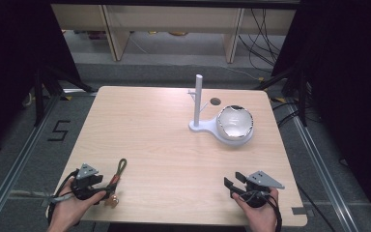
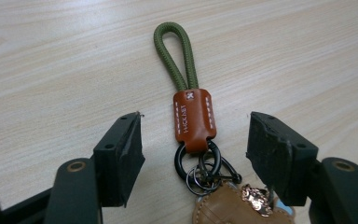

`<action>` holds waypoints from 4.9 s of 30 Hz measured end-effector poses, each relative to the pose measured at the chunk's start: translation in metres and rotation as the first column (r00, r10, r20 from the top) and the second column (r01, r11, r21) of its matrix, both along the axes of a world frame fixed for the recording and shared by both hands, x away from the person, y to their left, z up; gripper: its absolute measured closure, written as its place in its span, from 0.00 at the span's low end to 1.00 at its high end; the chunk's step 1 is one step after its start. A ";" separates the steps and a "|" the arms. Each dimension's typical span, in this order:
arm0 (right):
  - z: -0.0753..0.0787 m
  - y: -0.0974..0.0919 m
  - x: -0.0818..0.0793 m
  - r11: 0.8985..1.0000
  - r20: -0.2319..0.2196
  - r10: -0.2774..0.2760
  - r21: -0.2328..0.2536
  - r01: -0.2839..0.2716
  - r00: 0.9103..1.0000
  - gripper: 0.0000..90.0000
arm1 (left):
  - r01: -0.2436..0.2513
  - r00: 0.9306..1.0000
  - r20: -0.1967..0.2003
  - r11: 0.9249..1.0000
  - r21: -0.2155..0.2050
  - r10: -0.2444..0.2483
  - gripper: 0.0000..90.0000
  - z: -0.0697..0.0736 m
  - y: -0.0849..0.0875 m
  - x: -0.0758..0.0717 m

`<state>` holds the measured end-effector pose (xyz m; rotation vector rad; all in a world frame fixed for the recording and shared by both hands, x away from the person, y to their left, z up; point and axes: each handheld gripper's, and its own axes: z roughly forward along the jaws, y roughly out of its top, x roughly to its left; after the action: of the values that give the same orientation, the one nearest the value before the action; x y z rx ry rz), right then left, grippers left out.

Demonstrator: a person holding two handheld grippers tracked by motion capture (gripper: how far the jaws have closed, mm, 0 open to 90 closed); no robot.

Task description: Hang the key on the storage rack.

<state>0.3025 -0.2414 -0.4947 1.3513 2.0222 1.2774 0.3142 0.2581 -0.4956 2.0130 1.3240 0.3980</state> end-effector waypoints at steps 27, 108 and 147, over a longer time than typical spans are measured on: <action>0.004 0.002 -0.003 0.999 -0.076 0.028 0.026 -0.026 0.997 0.57 | 0.078 0.954 -0.298 0.986 0.150 -0.030 0.62 0.034 -0.012 0.052; 0.002 0.003 -0.004 0.995 -0.045 0.087 0.062 -0.084 0.995 0.54 | 0.182 0.973 -0.156 0.981 0.073 -0.169 0.78 0.010 -0.006 0.036; 0.006 0.005 -0.005 0.996 0.005 0.064 0.055 -0.064 0.998 0.53 | 0.186 0.894 0.436 0.972 -0.140 -0.108 0.78 0.026 -0.024 0.012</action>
<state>0.2975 -0.2368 -0.4883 1.3177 2.0576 1.3720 0.3265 0.2344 -0.4700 1.7349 0.8947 0.5878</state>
